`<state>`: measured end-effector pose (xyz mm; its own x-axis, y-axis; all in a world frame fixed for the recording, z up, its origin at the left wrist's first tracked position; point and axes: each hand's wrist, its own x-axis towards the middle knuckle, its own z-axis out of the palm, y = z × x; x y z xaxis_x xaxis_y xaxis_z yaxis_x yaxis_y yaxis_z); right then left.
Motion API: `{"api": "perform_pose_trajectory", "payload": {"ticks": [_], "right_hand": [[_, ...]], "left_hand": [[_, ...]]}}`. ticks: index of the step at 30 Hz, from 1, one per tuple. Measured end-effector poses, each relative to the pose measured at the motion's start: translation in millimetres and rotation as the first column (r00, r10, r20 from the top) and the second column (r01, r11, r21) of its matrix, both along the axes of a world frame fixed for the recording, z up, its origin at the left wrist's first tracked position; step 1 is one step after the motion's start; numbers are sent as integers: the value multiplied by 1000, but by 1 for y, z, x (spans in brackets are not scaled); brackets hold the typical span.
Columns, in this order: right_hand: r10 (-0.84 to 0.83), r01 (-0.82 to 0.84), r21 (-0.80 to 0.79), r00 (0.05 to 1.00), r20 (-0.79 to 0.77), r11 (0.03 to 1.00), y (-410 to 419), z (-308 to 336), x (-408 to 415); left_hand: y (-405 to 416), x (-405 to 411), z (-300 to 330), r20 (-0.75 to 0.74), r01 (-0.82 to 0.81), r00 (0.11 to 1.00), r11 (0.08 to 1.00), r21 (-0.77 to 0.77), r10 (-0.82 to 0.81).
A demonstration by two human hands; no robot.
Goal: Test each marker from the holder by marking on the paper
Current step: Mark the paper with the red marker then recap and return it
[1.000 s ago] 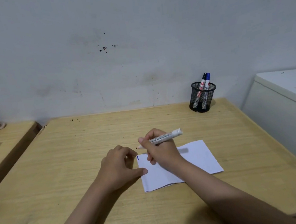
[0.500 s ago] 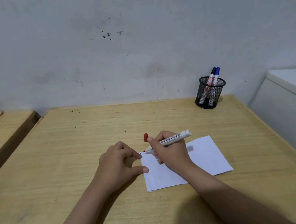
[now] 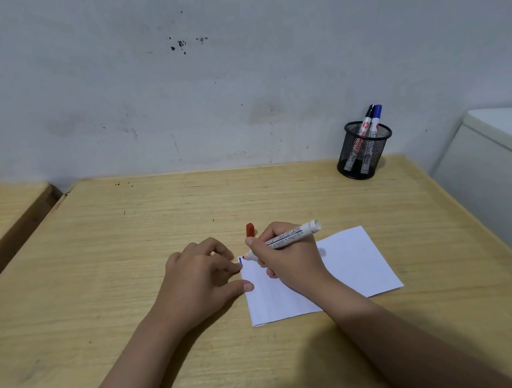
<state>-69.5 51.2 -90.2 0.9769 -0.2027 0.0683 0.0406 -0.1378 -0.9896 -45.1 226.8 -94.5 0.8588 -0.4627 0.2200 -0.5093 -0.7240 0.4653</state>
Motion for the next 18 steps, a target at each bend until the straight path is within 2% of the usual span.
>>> {"api": "perform_pose_trajectory", "payload": {"ticks": [10, 18], "right_hand": [[-3, 1, -73, 1000, -29, 997, 1, 0, 2], [3, -6, -59, 999, -54, 998, -2, -2, 6]], "left_hand": [[0, -2, 2, 91, 42, 995, 994, 99, -51], [0, -2, 3, 114, 54, 991, 990, 127, -68]]}}
